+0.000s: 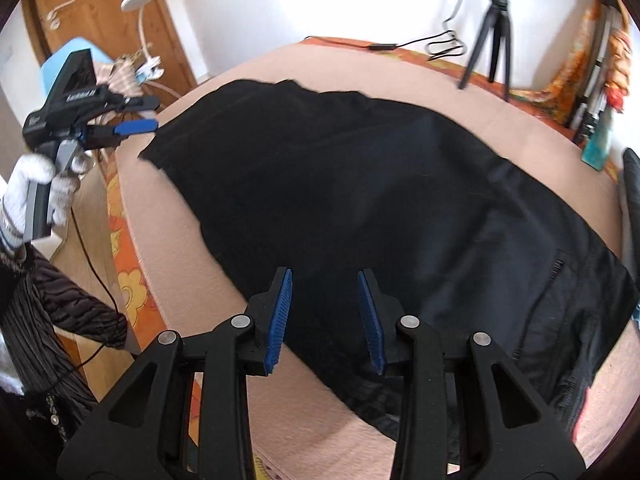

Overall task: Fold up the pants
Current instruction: 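Fold the waistband over toward the hem with the right gripper while the left gripper holds the trousers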

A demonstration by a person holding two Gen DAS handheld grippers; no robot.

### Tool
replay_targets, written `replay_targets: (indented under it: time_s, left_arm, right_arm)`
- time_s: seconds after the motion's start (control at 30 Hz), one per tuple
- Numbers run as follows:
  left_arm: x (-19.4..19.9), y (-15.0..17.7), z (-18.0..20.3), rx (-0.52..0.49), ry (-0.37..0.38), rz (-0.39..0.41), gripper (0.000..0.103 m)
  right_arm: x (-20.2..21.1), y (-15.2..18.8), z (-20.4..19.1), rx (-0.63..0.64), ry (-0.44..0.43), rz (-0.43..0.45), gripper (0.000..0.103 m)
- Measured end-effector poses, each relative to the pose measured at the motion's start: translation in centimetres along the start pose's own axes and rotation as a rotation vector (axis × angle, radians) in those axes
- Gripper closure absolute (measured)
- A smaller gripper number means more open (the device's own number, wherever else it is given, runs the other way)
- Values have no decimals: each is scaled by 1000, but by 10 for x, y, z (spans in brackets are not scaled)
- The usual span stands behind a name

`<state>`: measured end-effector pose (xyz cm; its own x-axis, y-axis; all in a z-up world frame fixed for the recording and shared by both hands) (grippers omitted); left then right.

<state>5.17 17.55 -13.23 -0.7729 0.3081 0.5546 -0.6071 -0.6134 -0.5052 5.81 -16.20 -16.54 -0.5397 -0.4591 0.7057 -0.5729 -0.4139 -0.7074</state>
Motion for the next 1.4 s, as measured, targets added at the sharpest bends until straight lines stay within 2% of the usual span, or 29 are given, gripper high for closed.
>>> replay_targets:
  time_s: [0.3, 0.47, 0.63, 0.73, 0.8, 0.87, 0.93, 1.03, 1.2, 1.3, 1.4]
  left_arm:
    - [-15, -2, -58, 161, -70, -6, 49]
    - [-22, -3, -62, 166, -74, 3, 49]
    - [-23, -9, -68, 193, -63, 29, 49]
    - [-23, -12, -71, 182, -64, 57, 53]
    - [-25, -14, -71, 172, -70, 74, 68]
    - [-26, -15, -72, 164, -63, 94, 87]
    - [-26, -15, -71, 152, -54, 110, 95]
    - [-25, -15, -66, 112, -52, 127, 96]
    - [-15, -14, -60, 100, -48, 171, 96]
    - [-15, -9, -57, 90, -49, 163, 96]
    - [-15, -2, -59, 89, -66, 149, 96]
  right_arm:
    - [-33, 10, -36, 140, -20, -71, 63]
    - [-44, 14, -42, 197, -1, -85, 63]
    - [-47, 12, -42, 203, -5, -73, 64]
    - [-47, 12, -42, 214, -12, -71, 72]
    - [-47, 12, -42, 217, -9, -74, 81]
    - [-47, 11, -43, 212, -13, -75, 89]
    - [-47, 10, -45, 219, -9, -70, 95]
    - [-46, 8, -47, 235, 3, -59, 98]
    - [-33, 1, -46, 228, 7, -12, 100]
    - [-23, -3, -42, 217, 6, 13, 100]
    - [-22, -2, -39, 199, -12, -1, 100]
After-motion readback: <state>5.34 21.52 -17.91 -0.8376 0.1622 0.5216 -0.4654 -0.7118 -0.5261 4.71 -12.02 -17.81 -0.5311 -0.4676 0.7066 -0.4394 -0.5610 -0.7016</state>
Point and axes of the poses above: each gripper's, at about its wrist camera, not at the fingertips, and x roughly against the way its jaws point, z to its right, y to its underside, the point moved 2 cm from there along -x, roughly the way its jaws point, and after that the axes turned 11 degrees about z, right-handed, at the moved point
